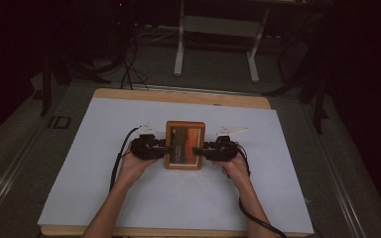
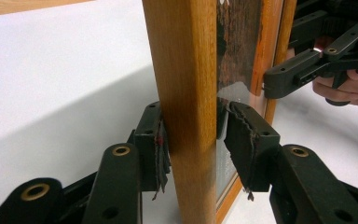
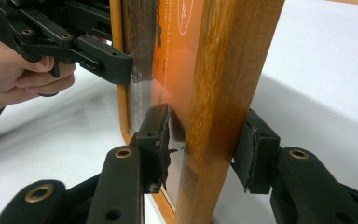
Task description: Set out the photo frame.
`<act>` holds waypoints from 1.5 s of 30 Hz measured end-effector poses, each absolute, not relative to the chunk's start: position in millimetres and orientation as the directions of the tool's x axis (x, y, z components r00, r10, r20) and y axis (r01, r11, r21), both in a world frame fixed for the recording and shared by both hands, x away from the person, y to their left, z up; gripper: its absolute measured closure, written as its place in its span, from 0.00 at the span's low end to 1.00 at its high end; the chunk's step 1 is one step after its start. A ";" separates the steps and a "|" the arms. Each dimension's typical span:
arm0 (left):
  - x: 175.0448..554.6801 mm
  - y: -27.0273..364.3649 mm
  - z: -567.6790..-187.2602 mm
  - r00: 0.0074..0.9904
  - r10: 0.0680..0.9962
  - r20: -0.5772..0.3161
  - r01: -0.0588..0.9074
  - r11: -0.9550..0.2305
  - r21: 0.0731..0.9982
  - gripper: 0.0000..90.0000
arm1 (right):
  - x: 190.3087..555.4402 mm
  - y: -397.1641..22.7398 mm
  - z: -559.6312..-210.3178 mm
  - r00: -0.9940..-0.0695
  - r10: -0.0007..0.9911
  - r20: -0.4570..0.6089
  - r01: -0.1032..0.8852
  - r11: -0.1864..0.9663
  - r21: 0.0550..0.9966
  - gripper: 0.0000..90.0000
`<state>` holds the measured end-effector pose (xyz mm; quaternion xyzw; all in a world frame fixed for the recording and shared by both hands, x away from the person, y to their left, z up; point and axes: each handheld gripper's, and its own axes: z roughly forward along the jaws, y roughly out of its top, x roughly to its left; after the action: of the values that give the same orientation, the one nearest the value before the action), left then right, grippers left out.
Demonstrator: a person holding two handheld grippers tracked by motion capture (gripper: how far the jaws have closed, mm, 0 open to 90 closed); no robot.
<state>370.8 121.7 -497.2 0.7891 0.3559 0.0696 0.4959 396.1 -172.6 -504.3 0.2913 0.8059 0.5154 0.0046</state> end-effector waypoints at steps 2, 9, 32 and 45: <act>371.0 120.9 -497.6 0.735 0.634 -0.239 0.493 -0.258 0.831 0.64 | 395.5 -172.8 -504.4 -0.831 0.474 0.292 0.464 0.301 0.833 0.66; 370.2 120.1 -497.6 0.734 0.638 -0.235 0.501 -0.274 0.821 0.64 | 394.0 -172.4 -502.5 -0.837 0.479 0.263 0.446 0.322 0.835 0.66; 369.2 123.2 -496.5 0.741 0.625 -0.245 0.511 -0.287 0.810 0.64 | 394.7 -174.1 -500.9 -0.829 0.495 0.259 0.448 0.311 0.838 0.57; 364.1 131.5 -491.0 0.723 0.646 -0.245 0.501 -0.247 0.829 0.50 | 390.6 -182.2 -493.0 -0.818 0.517 0.252 0.448 0.301 0.842 0.40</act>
<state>364.1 131.5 -491.0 0.7861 0.3648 0.0733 0.4936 390.6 -182.2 -493.0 0.2994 0.8057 0.5099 0.0334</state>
